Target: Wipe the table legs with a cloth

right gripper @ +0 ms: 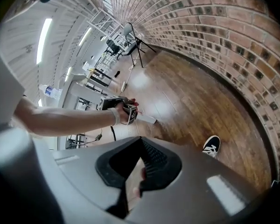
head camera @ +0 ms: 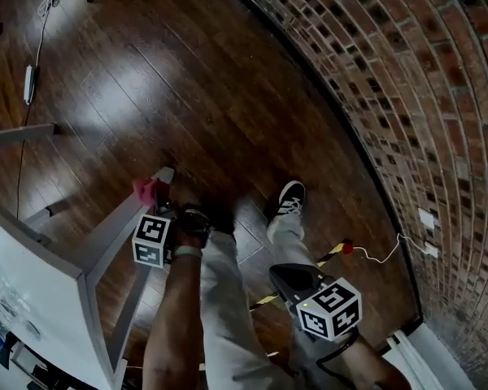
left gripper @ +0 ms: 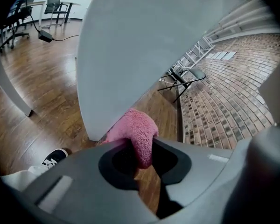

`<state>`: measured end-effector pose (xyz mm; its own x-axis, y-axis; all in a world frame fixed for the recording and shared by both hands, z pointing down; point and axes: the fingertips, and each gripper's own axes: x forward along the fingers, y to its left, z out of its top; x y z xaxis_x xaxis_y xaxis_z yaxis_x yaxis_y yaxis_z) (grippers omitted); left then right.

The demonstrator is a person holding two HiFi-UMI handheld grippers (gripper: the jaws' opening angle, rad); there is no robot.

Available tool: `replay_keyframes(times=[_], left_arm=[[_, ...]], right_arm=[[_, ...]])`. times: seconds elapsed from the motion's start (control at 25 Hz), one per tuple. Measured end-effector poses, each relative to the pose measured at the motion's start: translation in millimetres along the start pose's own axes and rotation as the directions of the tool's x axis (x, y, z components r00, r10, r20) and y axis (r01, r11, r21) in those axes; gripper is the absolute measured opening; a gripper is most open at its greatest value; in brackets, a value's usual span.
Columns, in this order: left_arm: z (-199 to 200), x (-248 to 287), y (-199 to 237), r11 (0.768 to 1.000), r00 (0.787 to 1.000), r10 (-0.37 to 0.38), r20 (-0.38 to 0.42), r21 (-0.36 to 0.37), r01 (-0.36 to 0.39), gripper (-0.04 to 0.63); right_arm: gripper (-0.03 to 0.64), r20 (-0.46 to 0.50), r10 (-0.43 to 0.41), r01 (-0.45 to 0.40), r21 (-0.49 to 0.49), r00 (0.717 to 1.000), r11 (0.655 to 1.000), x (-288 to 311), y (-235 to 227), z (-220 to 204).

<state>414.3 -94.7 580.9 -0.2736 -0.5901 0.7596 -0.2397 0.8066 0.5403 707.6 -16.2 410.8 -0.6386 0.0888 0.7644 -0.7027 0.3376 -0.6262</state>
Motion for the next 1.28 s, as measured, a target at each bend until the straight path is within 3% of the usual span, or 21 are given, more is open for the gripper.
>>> replay_keyframes(times=[0.2,0.44,0.52,0.64,0.76,0.88,0.96,1.12,1.16,1.28], left_arm=[[-11,40,32,0.999,0.999,0.027,-0.019,0.019,-0.027,0.054],[-28,78,59,0.998,0.998,0.053,-0.042,0.029,-0.052,0.054],[-35,88,67,0.998,0.997,0.061,-0.054,0.031,-0.06,0.054],[-44,100,79,0.997,0.994,0.075,-0.073,0.036,-0.073,0.054],[-51,111,89,0.996,0.992,0.09,-0.085,0.036,-0.087,0.054],[-58,121,97,0.995,0.99,0.1,-0.096,0.034,-0.097,0.054],[-61,128,104,0.994,0.989,0.105,-0.102,0.037,-0.102,0.054],[-66,143,115,0.994,0.988,0.11,-0.106,0.032,-0.107,0.054],[-67,146,118,0.994,0.988,0.111,-0.108,0.031,-0.108,0.054],[-71,157,126,0.994,0.988,0.112,-0.11,0.028,-0.109,0.054]], right_arm=[[-0.006,-0.024,-0.014,0.015,0.023,1.0,1.0,30,-17,-4],[-0.006,-0.239,-0.066,0.081,0.053,0.969,0.995,86,-52,-4],[-0.006,-0.33,-0.084,0.11,0.06,0.94,0.992,107,-59,0],[-0.006,-0.471,-0.116,0.137,0.011,0.875,0.99,137,-63,6],[-0.006,-0.524,-0.117,0.089,-0.079,0.844,0.993,168,-49,16],[-0.006,-0.608,-0.139,0.061,-0.148,0.781,0.987,188,-42,10],[-0.006,-0.636,-0.135,0.038,-0.164,0.76,0.986,201,-37,8],[-0.005,-0.663,-0.092,0.004,-0.133,0.743,0.991,225,-36,5],[0.028,-0.665,-0.078,-0.003,-0.119,0.743,0.993,231,-37,5],[0.02,-0.636,-0.006,-0.033,-0.05,0.772,0.998,253,-40,11]])
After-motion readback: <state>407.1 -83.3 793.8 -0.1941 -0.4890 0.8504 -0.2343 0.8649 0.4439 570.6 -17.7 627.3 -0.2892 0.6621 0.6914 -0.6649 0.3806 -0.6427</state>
